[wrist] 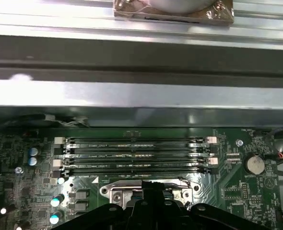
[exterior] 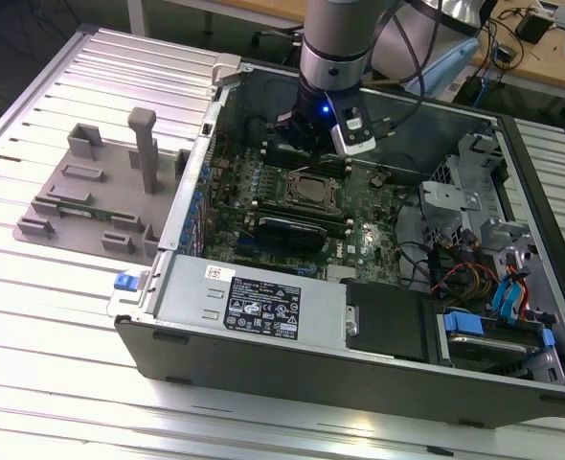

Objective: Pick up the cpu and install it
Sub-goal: 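Install the first cpu locking lever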

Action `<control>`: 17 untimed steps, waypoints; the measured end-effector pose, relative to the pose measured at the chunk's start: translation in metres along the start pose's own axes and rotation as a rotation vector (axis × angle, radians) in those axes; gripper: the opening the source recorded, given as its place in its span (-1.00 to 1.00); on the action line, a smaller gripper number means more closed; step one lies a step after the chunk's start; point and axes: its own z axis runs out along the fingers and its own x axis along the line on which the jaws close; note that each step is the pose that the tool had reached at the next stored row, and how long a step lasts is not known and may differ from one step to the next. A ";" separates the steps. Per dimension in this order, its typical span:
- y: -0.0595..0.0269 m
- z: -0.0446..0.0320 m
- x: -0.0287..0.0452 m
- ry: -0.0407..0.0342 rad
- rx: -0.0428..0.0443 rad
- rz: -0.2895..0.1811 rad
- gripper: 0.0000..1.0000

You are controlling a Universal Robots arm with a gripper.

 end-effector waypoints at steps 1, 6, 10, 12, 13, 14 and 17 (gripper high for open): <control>0.0001 0.0006 -0.0013 -0.0013 0.0008 0.008 -0.79; 0.0036 0.0030 -0.0045 -0.0038 0.0023 0.024 -0.79; 0.0050 0.0060 -0.0051 -0.0052 0.0025 0.032 -0.79; 0.0058 0.0084 -0.0049 -0.0078 0.0029 0.037 -0.79; 0.0062 0.0090 -0.0048 -0.0089 0.0028 0.038 -0.79; 0.0070 0.0099 -0.0047 -0.0107 0.0028 0.038 -0.79; 0.0082 0.0120 -0.0044 -0.0199 0.0026 0.038 -0.79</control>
